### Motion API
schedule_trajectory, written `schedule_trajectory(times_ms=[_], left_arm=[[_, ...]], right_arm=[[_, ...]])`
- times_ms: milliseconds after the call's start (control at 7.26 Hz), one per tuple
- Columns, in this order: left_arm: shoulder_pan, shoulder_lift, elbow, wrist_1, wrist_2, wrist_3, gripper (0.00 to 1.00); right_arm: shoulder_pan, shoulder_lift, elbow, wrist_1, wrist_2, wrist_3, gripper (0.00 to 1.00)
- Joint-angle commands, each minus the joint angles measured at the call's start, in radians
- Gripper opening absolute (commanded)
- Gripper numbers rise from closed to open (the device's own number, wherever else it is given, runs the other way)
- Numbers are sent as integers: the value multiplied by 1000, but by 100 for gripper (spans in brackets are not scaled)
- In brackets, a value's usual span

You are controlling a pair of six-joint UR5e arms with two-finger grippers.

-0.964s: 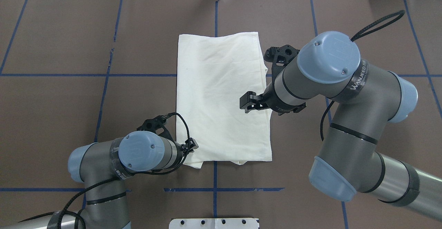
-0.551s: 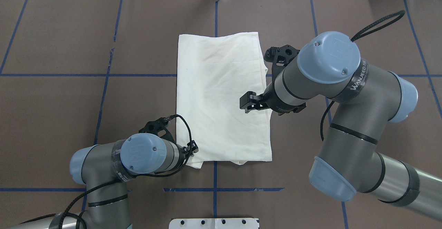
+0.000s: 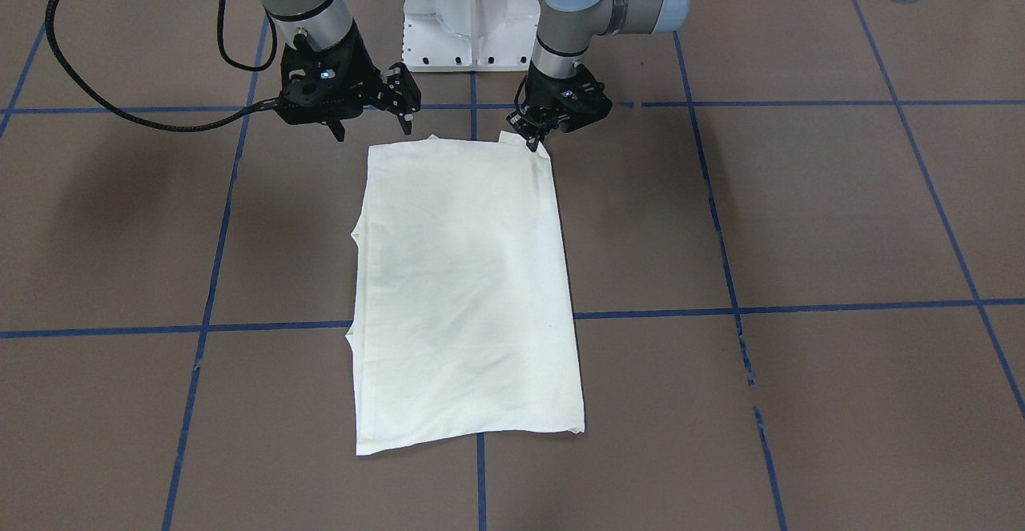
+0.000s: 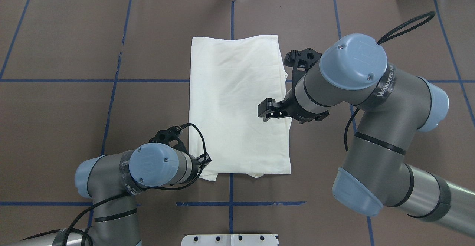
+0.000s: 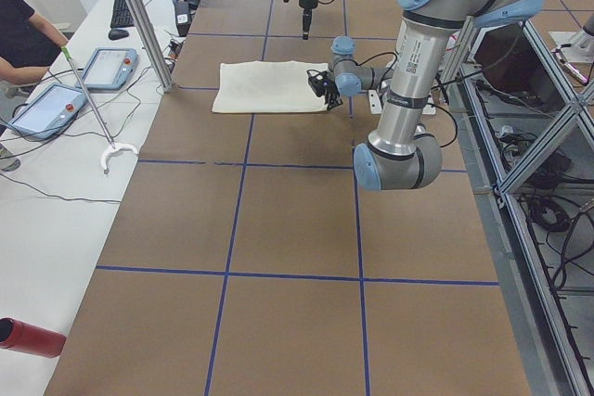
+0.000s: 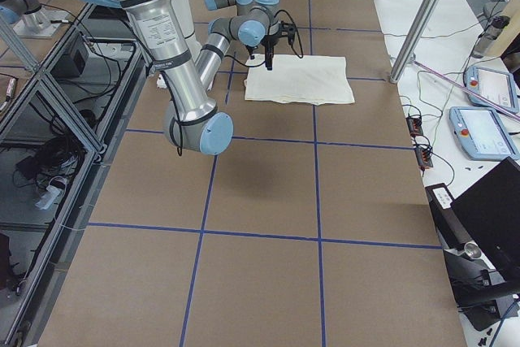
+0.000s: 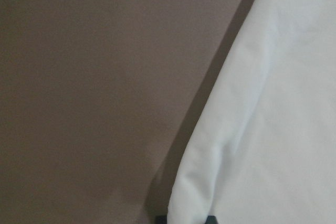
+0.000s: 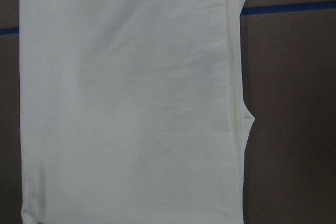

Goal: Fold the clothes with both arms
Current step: 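Hold the folded shirt with both grippers and smooth the edges, then grasp the near corners of the folded white shirt with both grippers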

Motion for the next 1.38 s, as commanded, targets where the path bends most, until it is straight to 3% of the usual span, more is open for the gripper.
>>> schedule_trajectory(times_ms=[0, 551, 826, 1239], left_arm=[[-1, 9, -47, 5, -8, 4, 0], [0, 6, -57, -3, -11, 24, 0], [2, 1, -55, -5, -11, 24, 0], [2, -4, -51, -6, -9, 24, 0]], right_arm=[[-21, -3, 3, 2, -2, 92, 100], [-290, -30, -14, 15, -254, 580, 100], [-299, -56, -99, 177, -278, 667, 100], [-285, -56, -175, 176, -286, 667, 100]])
